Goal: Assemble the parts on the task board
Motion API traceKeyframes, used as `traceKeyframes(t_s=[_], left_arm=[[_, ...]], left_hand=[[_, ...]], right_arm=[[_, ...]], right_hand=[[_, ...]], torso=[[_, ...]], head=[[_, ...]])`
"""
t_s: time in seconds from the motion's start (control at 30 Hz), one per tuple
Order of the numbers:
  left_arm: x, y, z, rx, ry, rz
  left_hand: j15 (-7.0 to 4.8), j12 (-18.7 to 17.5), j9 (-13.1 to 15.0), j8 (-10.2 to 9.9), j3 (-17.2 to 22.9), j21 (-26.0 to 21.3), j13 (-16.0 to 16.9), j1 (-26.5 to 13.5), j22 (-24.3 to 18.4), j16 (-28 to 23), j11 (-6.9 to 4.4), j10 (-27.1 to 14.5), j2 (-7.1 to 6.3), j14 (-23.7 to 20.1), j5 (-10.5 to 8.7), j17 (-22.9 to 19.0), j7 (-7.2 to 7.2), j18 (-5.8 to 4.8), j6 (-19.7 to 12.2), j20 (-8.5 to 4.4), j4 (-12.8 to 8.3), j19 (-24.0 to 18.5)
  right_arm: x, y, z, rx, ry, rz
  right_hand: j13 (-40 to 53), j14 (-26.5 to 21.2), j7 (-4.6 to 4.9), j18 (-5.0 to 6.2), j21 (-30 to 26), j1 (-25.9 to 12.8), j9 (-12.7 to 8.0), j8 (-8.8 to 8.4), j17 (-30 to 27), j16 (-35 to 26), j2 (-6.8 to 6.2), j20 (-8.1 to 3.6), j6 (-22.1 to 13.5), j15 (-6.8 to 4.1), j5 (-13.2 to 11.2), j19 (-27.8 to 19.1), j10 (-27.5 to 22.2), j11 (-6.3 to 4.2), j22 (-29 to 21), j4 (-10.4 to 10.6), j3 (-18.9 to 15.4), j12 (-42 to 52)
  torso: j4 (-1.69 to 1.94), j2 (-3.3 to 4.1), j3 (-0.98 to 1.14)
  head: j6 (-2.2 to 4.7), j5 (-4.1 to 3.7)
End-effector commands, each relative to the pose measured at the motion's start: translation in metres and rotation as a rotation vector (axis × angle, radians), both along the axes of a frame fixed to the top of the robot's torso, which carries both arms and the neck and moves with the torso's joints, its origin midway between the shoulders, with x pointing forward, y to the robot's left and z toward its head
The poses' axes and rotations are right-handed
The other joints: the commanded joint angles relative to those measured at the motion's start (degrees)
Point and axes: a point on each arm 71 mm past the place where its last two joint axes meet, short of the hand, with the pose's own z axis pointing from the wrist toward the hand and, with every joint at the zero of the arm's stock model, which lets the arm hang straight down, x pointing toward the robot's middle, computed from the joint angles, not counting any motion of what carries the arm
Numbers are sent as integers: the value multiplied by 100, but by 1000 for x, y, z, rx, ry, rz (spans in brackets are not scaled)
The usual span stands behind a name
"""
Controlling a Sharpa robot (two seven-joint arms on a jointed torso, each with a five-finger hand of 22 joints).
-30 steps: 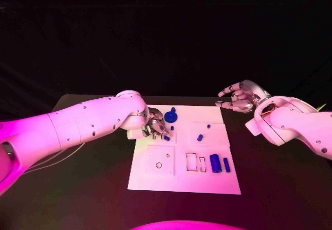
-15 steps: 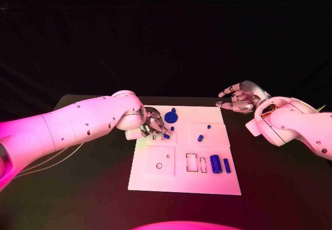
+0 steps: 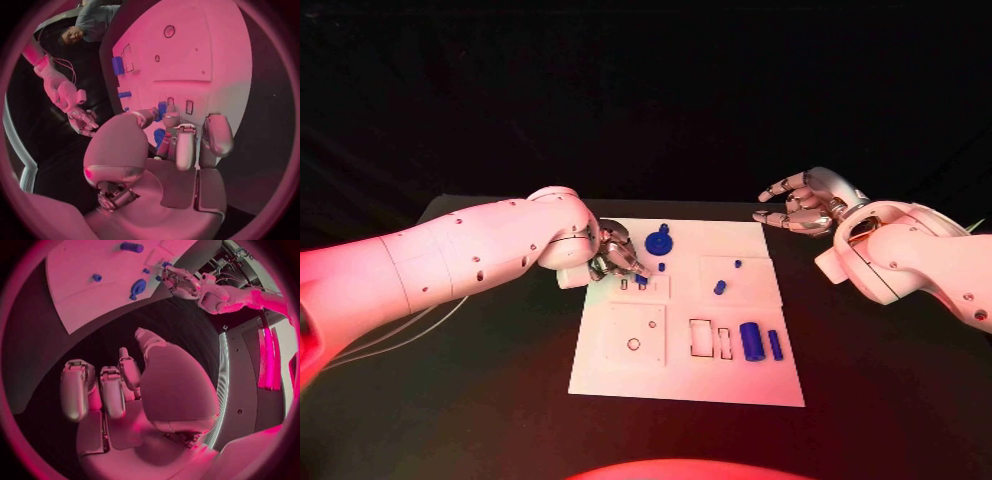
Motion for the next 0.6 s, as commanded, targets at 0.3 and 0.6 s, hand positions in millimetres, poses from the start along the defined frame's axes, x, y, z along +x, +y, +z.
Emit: traceKeyframes(t_s=[0.3,0.6], left_arm=[[2,-4,-2,24,-21,-10],[1,-6,-3,43,-28,-26]], left_hand=[[-65,34,697,310,1111,118,83,26,135,76,-117,182,-17,522,169,1317,-162,-26,96,-25,-446,83],[-71,101,716,323,1153,119,200,-9,136,80,-125,264,-36,526,168,1326,-172,-26,139,-31,-479,84]], right_arm=[[0,1,0,-1,-1,6],[0,1,0,-1,0,7]], right_hand=[[-12,501,9,43,-71,50,-35,39,1213,-86,-30,53,24,-10,106,130,-89,-8,910,117,7,-41],[-12,501,9,43,-71,50,-35,39,1213,-86,-30,53,24,-10,106,130,-89,-8,910,117,7,-41]], torso=[[-13,3,3],[-13,2,2]], head=[[-5,20],[-1,19]])
